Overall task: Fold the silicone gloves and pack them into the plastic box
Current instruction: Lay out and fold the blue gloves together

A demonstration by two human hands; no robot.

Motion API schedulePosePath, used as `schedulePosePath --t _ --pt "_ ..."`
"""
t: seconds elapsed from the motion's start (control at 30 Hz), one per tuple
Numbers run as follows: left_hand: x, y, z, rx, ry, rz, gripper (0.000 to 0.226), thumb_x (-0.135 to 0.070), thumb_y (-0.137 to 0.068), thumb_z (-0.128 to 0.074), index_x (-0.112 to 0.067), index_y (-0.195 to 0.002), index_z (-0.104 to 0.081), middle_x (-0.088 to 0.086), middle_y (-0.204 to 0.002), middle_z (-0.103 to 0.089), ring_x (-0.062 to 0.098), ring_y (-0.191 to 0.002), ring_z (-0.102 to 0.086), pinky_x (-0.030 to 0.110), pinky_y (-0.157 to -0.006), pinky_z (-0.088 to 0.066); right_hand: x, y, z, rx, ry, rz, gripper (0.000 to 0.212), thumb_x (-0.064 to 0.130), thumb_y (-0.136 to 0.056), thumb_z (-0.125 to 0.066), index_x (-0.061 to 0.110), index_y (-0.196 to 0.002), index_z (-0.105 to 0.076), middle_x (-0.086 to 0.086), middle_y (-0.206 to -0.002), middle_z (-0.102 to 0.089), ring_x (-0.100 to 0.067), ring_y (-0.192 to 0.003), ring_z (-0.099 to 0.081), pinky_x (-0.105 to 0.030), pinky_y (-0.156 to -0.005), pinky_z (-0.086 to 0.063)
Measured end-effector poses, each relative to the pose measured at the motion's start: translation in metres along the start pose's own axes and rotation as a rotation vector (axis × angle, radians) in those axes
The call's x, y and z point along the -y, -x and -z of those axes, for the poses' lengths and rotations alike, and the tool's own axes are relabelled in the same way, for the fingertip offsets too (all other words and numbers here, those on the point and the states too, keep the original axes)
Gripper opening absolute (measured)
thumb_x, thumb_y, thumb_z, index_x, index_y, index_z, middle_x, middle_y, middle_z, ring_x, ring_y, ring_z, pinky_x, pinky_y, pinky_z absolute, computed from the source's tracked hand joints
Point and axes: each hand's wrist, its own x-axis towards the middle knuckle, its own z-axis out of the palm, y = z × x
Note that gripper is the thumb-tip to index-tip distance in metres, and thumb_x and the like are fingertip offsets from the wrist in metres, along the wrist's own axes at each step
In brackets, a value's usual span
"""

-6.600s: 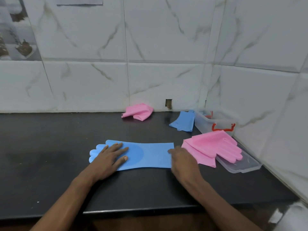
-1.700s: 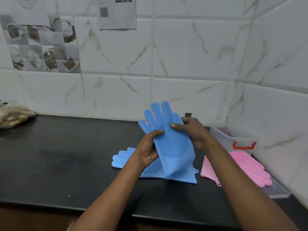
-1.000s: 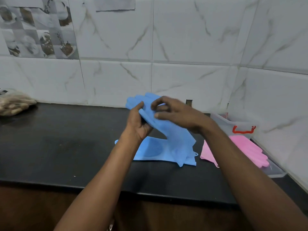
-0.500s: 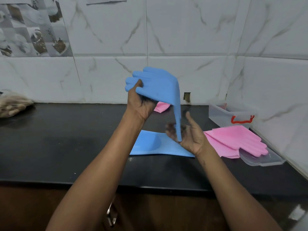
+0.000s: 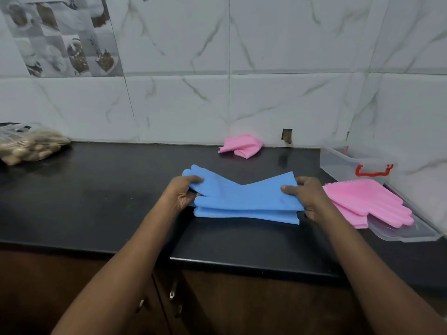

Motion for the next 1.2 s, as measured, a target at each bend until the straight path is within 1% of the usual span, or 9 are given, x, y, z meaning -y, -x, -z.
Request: schedulePosePath --t 0.13,0.3,0.47,0.6,0.67,0.8,0.97,1.1,1.2 --pt "-0.003 -0.010 0.019 -0.147 -0.192 -0.074 0.026 -0.010 -0.076 -0.076 0.004 -0.097 -0.068 0.022 -0.100 -0.071 0.034 -0.086 -0.073 0.050 -0.065 -0.061 -0.017 -0.003 0.000 -0.038 0.153 -0.001 0.035 0.011 -0.085 -0.072 -0.014 -0.108 -0.063 -0.025 -0.111 -0.070 -0.032 -0.090 -0.070 -0.047 -0.084 -0.057" --pt "-0.002 -0.016 0.029 -0.236 -0.448 -0.182 0.015 -0.001 -0.075 -0.071 0.011 -0.084 -0.068 0.021 -0.083 -0.067 0.034 -0.080 -0.067 0.062 -0.075 -0.058 -0.024 -0.006 0.000 -0.090 0.235 -0.004 0.028 0.020 -0.093 -0.062 -0.005 -0.080 -0.056 -0.022 -0.084 -0.062 -0.025 -0.073 -0.054 -0.035 -0.068 -0.041" --pt "-0.005 -0.016 0.025 -0.246 -0.479 -0.165 0.012 -0.007 -0.070 -0.062 -0.009 -0.081 -0.061 0.013 -0.083 -0.054 0.025 -0.076 -0.054 0.041 -0.067 -0.052 -0.026 -0.010 -0.005 -0.155 0.379 0.078 0.030 0.024 -0.098 -0.053 0.011 -0.073 -0.042 -0.004 -0.070 -0.037 -0.018 -0.062 -0.031 -0.032 -0.057 -0.025" --pt "0.000 -0.017 0.027 -0.275 -0.441 -0.160 0.012 -0.008 -0.073 -0.058 -0.001 -0.083 -0.059 0.013 -0.083 -0.054 0.029 -0.077 -0.055 0.051 -0.073 -0.057 -0.027 -0.006 -0.006 -0.192 0.361 0.105 0.020 0.019 -0.089 -0.064 0.000 -0.086 -0.061 -0.007 -0.080 -0.059 -0.020 -0.070 -0.050 -0.032 -0.062 -0.039" --pt "0.004 -0.020 0.026 -0.271 -0.404 -0.172 0.012 -0.013 -0.078 -0.062 -0.001 -0.080 -0.060 0.014 -0.079 -0.058 0.029 -0.070 -0.059 0.044 -0.061 -0.058 -0.026 -0.002 -0.003 -0.197 0.341 0.113 0.019 0.014 -0.082 -0.069 -0.004 -0.084 -0.065 -0.013 -0.081 -0.064 -0.022 -0.072 -0.055 -0.031 -0.064 -0.041" --pt "0.011 -0.030 0.026 -0.252 -0.481 -0.224 0.024 -0.021 -0.082 -0.074 0.000 -0.089 -0.063 0.017 -0.085 -0.062 0.027 -0.074 -0.061 0.040 -0.062 -0.055 -0.022 0.007 0.003 -0.215 0.381 0.159 0.031 0.013 -0.073 -0.074 -0.015 -0.078 -0.062 -0.024 -0.065 -0.053 -0.019 -0.062 -0.048 -0.032 -0.058 -0.038" --pt "0.016 -0.032 0.021 -0.263 -0.530 -0.243 0.022 -0.022 -0.085 -0.073 -0.006 -0.098 -0.066 0.015 -0.099 -0.067 0.030 -0.083 -0.065 0.033 -0.053 -0.053 -0.021 0.015 0.006 -0.195 0.437 0.131 0.027 0.008 -0.072 -0.072 0.002 -0.055 -0.052 -0.010 -0.055 -0.049 -0.020 -0.050 -0.043 -0.028 -0.050 -0.034" --pt "0.017 -0.031 0.022 -0.288 -0.592 -0.271 0.030 -0.028 -0.084 -0.073 -0.010 -0.107 -0.068 0.011 -0.104 -0.068 0.030 -0.094 -0.066 0.031 -0.053 -0.052 -0.023 0.015 0.002 -0.256 0.555 0.152 0.018 0.009 -0.072 -0.061 -0.009 -0.076 -0.063 -0.025 -0.067 -0.056 -0.018 -0.058 -0.044 -0.028 -0.054 -0.032" --pt "0.017 -0.033 0.022 -0.283 -0.624 -0.291 0.026 -0.029 -0.082 -0.074 -0.012 -0.102 -0.069 0.010 -0.101 -0.071 0.028 -0.090 -0.068 0.033 -0.059 -0.055 -0.021 0.018 -0.002 -0.258 0.770 0.130 0.006 0.015 -0.073 -0.059 0.010 -0.070 -0.056 -0.007 -0.064 -0.053 -0.023 -0.061 -0.048 -0.026 -0.054 -0.034"
